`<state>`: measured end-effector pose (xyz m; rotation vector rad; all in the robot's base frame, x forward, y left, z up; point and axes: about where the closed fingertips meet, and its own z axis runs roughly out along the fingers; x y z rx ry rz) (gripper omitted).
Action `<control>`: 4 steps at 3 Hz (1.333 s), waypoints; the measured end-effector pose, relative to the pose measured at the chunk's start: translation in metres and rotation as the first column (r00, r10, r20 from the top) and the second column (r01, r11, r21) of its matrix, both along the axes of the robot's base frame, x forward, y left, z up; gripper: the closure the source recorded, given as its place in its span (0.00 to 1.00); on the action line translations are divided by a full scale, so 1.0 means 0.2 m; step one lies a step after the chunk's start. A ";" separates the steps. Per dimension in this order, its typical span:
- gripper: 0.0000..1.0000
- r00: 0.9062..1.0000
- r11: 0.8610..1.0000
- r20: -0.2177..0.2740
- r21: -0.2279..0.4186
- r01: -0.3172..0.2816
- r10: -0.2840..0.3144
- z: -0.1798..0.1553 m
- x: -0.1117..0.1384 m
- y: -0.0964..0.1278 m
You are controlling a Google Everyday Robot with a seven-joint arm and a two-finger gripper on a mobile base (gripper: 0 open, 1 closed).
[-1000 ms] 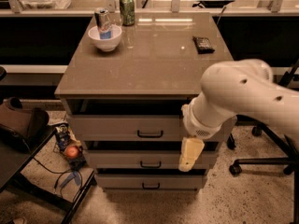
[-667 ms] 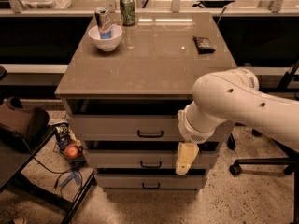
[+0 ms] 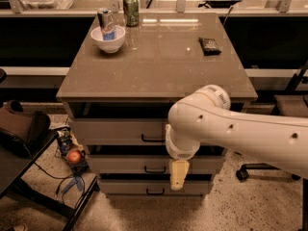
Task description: Open top drawer
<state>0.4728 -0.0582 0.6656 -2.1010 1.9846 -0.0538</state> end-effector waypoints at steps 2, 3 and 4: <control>0.00 0.995 0.993 -0.021 -0.054 -0.101 0.100 -0.14 0.03 0.13; 0.00 0.992 0.993 -0.068 -0.045 -0.112 0.109 -0.25 0.07 0.12; 0.00 0.992 0.993 -0.068 -0.045 -0.112 0.109 -0.25 0.07 0.12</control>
Offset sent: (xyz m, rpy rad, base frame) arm 0.0177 0.0404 -0.0511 -0.0840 0.0515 0.1612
